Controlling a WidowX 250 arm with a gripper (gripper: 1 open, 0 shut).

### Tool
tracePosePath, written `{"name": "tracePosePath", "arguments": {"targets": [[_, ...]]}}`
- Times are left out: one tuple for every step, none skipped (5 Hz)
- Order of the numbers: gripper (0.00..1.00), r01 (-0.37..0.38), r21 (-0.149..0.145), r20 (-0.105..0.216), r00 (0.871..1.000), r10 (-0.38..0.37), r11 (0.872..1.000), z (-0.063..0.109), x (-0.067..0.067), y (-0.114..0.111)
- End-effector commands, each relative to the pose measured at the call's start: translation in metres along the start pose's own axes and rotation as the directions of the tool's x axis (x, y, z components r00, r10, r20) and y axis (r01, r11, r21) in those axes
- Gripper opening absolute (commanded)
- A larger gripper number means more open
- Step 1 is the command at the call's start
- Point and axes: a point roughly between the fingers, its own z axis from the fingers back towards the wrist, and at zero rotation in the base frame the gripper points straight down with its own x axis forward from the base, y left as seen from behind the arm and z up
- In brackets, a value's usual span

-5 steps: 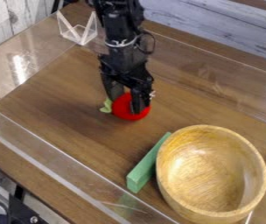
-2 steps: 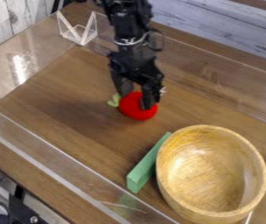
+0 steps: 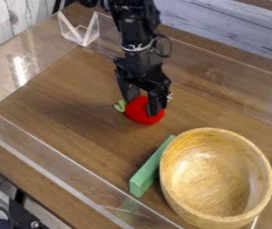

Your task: Move the red object to the right side of the table

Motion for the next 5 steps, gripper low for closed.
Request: {"name": "tracePosePath", "arguments": {"targets": [[1.0,0.024,0.003,0.02,1.0,-0.024,1.0,-0.001,0.004,0.011],[1.0,0.052,-0.005,0.009,0.999,-0.052,0.999,-0.007,0.002,0.019],[1.0,0.086,-0.014,-0.004,0.996,-0.086,0.996,-0.007,0.002,0.021],[0.0,0.115,-0.023,-0.012,0.993,-0.115,0.993,-0.007,0.002,0.022],[0.0,0.117,-0.027,-0.03,0.993,-0.118,0.993,0.0,0.0,0.021]]}}
